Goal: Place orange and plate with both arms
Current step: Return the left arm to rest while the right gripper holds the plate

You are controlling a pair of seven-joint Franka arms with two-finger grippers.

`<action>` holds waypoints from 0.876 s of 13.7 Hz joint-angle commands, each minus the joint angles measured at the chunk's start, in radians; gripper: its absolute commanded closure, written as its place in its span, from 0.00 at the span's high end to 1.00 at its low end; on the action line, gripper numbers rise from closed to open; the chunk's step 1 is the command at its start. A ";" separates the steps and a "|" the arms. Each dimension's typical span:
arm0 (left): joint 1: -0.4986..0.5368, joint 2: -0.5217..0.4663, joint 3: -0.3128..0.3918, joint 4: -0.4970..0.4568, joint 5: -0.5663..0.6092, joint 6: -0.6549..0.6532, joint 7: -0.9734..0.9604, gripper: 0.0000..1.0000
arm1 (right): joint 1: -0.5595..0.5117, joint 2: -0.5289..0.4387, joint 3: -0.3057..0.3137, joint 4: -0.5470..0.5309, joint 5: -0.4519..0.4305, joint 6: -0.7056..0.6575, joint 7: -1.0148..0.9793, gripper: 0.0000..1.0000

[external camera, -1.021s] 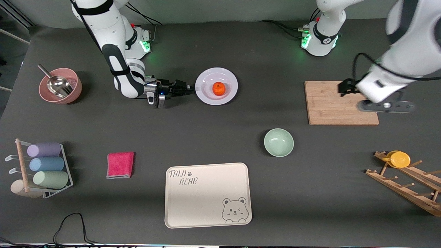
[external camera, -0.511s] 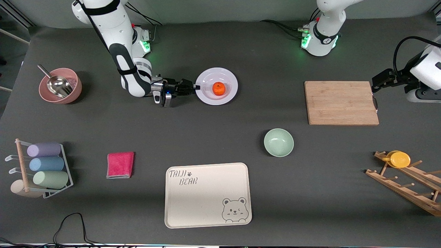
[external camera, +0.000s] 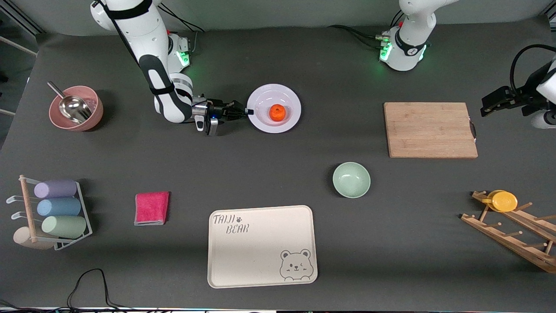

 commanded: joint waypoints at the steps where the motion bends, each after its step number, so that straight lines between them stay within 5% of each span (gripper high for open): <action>1: -0.202 -0.011 0.194 0.003 0.019 -0.017 0.015 1.00 | -0.001 -0.019 0.001 0.009 0.029 -0.002 -0.012 0.00; 4: -0.411 -0.011 0.372 0.000 0.073 -0.011 0.012 1.00 | -0.076 -0.149 -0.001 0.006 -0.041 -0.016 0.062 0.00; 8: -0.422 -0.008 0.376 -0.017 0.057 0.026 0.009 1.00 | -0.165 -0.309 0.000 0.007 -0.164 -0.016 0.192 0.00; 12: -0.411 -0.016 0.380 -0.049 0.048 0.054 0.001 1.00 | -0.182 -0.271 -0.001 0.102 -0.167 -0.015 0.249 0.00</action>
